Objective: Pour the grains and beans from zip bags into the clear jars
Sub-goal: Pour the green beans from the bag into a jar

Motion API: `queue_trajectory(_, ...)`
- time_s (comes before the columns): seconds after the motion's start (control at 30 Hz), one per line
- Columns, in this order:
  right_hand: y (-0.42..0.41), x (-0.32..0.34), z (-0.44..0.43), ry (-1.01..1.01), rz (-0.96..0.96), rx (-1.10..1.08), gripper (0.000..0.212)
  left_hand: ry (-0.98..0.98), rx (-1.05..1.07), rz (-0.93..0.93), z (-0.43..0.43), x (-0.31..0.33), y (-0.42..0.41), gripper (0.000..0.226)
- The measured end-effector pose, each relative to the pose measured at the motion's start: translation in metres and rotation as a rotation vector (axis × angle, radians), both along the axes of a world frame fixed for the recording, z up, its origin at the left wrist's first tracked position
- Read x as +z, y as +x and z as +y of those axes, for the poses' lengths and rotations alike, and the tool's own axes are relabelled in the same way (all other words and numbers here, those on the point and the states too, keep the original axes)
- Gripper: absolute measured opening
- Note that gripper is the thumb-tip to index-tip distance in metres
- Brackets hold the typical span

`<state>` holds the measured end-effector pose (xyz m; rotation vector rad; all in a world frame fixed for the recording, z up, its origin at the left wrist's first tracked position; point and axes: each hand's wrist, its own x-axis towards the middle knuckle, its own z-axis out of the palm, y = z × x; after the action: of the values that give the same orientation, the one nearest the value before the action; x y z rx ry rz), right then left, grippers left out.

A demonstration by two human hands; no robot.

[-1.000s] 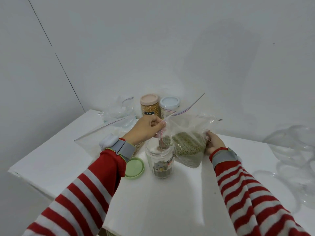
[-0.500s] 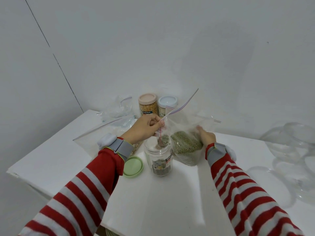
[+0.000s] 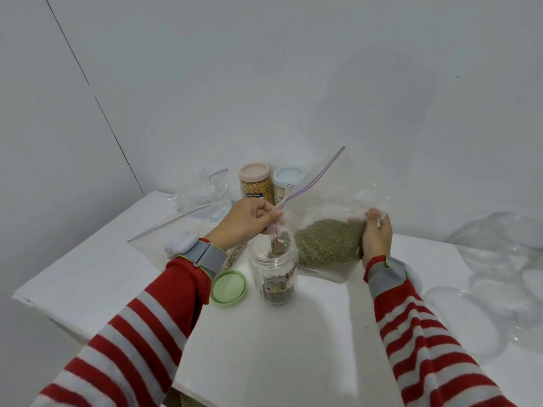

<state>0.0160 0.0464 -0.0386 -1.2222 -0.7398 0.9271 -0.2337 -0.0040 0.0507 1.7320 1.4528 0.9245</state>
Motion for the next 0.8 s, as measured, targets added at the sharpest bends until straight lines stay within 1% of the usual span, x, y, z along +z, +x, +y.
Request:
queue_trajectory(0.13,0.007,0.027,0.012,0.029,-0.054,-0.038,0.024,-0.009,-0.012,-0.030,-0.002,0.004,-0.001,0.010)
queue_trajectory(0.23,0.013,0.043,0.022,0.052,-0.117,-0.028,0.028,-0.025,-0.013,-0.052,-0.003,0.006,-0.002,0.004)
queue_trajectory(0.37,0.016,0.068,0.027,0.099,-0.193,-0.027,0.029,-0.037,-0.008,-0.050,-0.001,0.009,-0.006,0.013)
queue_trajectory(0.5,0.018,0.090,0.031,0.160,-0.333,-0.040,0.032,-0.025,-0.010,-0.024,-0.002,0.015,-0.009,0.017)
queue_trajectory(0.6,0.021,0.101,0.035,0.170,-0.515,-0.072,0.046,-0.024,0.002,-0.023,0.000,0.017,-0.011,0.018)
queue_trajectory(0.67,0.025,0.105,0.038,0.178,-0.557,-0.072,0.053,-0.030,0.006,-0.032,0.000,0.017,-0.013,0.019)
queue_trajectory(0.73,0.026,0.109,0.037,0.212,-0.582,-0.064,0.052,-0.040,0.012,-0.053,0.000,0.017,-0.014,0.020)
queue_trajectory(0.8,0.022,0.118,0.030,0.268,-0.567,-0.064,0.043,-0.047,0.019,-0.073,-0.001,0.016,-0.015,0.021)
